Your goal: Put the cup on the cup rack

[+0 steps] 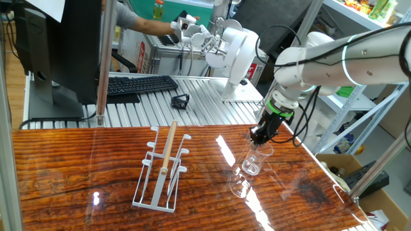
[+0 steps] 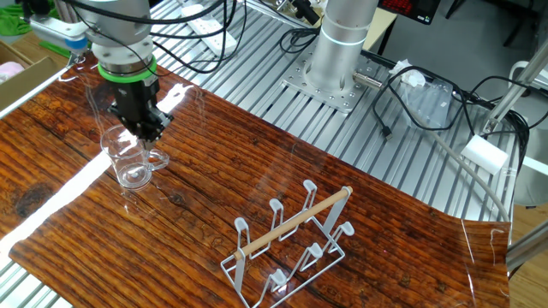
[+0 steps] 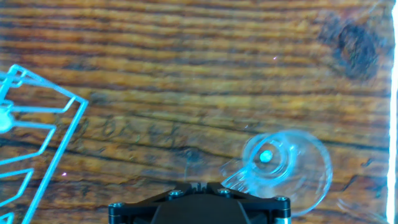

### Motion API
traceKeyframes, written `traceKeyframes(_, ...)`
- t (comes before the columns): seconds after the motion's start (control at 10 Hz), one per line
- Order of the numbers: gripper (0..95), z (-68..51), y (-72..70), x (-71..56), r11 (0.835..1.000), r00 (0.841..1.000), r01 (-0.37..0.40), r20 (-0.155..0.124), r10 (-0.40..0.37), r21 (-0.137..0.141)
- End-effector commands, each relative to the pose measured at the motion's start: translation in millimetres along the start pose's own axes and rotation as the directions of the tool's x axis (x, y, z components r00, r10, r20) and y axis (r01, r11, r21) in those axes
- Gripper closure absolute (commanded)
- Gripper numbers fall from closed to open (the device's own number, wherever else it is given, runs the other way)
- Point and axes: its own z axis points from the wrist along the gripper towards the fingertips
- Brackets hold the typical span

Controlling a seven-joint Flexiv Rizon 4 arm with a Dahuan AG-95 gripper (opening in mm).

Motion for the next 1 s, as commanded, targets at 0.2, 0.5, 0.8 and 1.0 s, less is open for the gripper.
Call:
traceKeyframes(0.2,95.0,0.0,-2.4,-0.1,0.999,0.999,-0.04,-0.013,0.04,-0.008)
traceKeyframes(0.5,57.0,1.2,-2.3,-0.1,0.997,0.997,-0.072,-0.014,0.072,-0.007)
traceKeyframes(0.8,38.0,1.3,-2.0,-0.4,0.997,0.997,-0.074,-0.013,0.073,-0.008)
traceKeyframes(1.0,38.0,1.3,-1.0,-1.3,0.996,0.996,-0.083,-0.013,0.083,-0.018)
